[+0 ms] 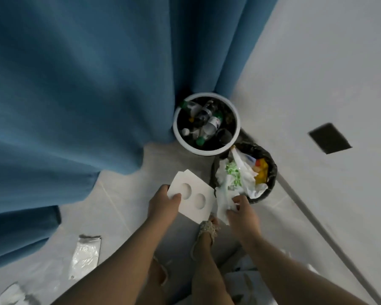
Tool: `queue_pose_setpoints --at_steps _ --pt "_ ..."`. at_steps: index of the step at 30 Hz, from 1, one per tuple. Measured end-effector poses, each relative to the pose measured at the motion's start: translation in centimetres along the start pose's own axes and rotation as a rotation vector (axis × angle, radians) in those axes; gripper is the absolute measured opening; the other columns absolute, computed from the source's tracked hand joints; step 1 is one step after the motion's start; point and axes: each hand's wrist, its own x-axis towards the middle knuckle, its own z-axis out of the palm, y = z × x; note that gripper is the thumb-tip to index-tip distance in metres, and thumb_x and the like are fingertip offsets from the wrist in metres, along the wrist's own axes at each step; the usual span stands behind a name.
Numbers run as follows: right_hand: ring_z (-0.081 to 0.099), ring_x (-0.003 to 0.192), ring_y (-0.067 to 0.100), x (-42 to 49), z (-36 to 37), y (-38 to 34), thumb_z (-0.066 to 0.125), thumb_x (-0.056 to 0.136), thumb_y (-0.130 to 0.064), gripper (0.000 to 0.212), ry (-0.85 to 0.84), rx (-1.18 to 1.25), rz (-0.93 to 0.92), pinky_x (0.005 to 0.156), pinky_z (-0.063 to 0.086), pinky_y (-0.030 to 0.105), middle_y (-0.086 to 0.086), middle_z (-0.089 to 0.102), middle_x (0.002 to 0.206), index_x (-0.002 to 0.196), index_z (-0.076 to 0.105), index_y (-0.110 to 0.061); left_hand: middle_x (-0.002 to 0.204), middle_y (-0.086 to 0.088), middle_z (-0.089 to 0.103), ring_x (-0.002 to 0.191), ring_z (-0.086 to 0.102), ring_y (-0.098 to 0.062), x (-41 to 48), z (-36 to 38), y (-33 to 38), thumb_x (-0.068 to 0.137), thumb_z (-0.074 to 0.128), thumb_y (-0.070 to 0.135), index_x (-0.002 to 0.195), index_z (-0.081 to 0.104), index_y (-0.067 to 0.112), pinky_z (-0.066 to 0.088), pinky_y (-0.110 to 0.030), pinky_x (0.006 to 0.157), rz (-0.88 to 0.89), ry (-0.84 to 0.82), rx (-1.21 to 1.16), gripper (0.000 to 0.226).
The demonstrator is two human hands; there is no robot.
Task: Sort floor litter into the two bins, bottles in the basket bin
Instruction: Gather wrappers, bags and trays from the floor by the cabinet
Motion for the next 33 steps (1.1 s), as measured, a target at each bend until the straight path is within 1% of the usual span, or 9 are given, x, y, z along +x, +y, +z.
queue_pose_setpoints --at_steps 4,10,14,17,19,22,25,28,33 --pt "0.058 0.084 0.023 4.0 -5.3 1.9 0.049 0.092 -0.014 0.028 0.041 0.029 0.031 0.072 0.055 0.039 0.006 0.057 0.106 0.119 0.046 -0.021 0.114 -0.009 0.059 0.091 0.052 -0.022 1.9 6.4 4.4 0.092 0.050 0.021 0.118 0.051 0.010 0.050 -0.035 0.082 0.036 -0.057 0.094 0.028" --pt "0.057 0.071 0.015 10.0 -9.3 3.6 0.047 0.095 -0.017 0.029 0.107 0.090 0.065 0.053 0.048 0.025 0.002 0.056 0.105 0.124 0.044 -0.022 0.120 -0.012 0.058 0.099 0.054 -0.026 5.9 13.1 9.3 0.093 0.048 0.020 0.120 0.051 0.009 0.038 -0.028 0.074 0.083 -0.116 0.249 0.030" --pt "0.060 0.085 0.020 13.8 -8.9 3.9 0.048 0.094 -0.016 0.031 0.158 0.115 0.100 0.063 0.054 0.030 0.007 0.057 0.123 0.124 0.044 -0.022 0.127 -0.011 0.055 0.113 0.053 -0.029 9.4 15.4 11.0 0.095 0.044 0.019 0.129 0.047 0.012 0.038 -0.029 0.078 0.135 -0.126 0.368 0.035" --pt "0.058 0.089 0.020 16.4 -8.0 4.0 0.046 0.093 -0.014 0.035 0.177 0.117 0.108 0.060 0.050 0.025 0.008 0.054 0.128 0.127 0.043 -0.022 0.129 -0.010 0.055 0.115 0.053 -0.030 12.2 16.9 11.5 0.096 0.043 0.018 0.130 0.046 0.014 0.042 -0.033 0.086 0.183 -0.145 0.460 0.035" --pt "0.058 0.094 0.022 18.0 -7.2 4.2 0.047 0.092 -0.013 0.039 0.175 0.108 0.118 0.070 0.055 0.033 0.008 0.051 0.130 0.130 0.041 -0.022 0.129 -0.009 0.055 0.115 0.052 -0.029 14.2 18.0 11.5 0.096 0.042 0.017 0.131 0.045 0.015 0.043 -0.034 0.087 0.232 -0.181 0.528 0.035" --pt "0.054 0.112 0.025 20.0 -5.6 4.6 0.051 0.091 -0.013 0.051 0.124 0.053 0.143 0.088 0.053 0.041 0.006 0.041 0.140 0.138 0.035 -0.024 0.133 -0.009 0.052 0.117 0.052 -0.029 16.3 19.7 11.0 0.096 0.040 0.016 0.136 0.039 0.019 0.044 -0.037 0.090 0.279 -0.227 0.578 0.041" --pt "0.036 0.133 0.027 21.5 -4.2 4.8 0.051 0.091 -0.015 0.058 0.097 -0.055 0.139 0.105 0.041 0.041 0.003 0.029 0.150 0.144 0.028 -0.023 0.135 -0.009 0.047 0.119 0.049 -0.029 17.7 21.0 9.9 0.096 0.039 0.014 0.140 0.034 0.024 0.043 -0.037 0.090 0.320 -0.272 0.638 0.046" --pt "0.026 0.140 0.026 22.8 -3.2 5.3 0.050 0.091 -0.017 0.063 0.036 -0.144 0.067 0.109 0.033 0.041 0.000 0.019 0.156 0.147 0.022 -0.023 0.138 -0.008 0.042 0.121 0.047 -0.029 19.1 22.2 8.9 0.096 0.037 0.012 0.142 0.033 0.024 0.041 -0.036 0.090 0.365 -0.308 0.722 0.047" --pt "0.026 0.140 0.028 25.4 -1.6 7.3 0.045 0.093 -0.023 0.059 -0.162 -0.275 0.036 0.111 0.032 0.046 0.001 0.019 0.156 0.148 0.021 -0.023 0.147 -0.004 0.033 0.128 0.042 -0.028 20.9 24.2 7.2 0.096 0.034 0.010 0.143 0.033 0.019 0.039 -0.037 0.099 0.344 -0.378 0.791 0.048"
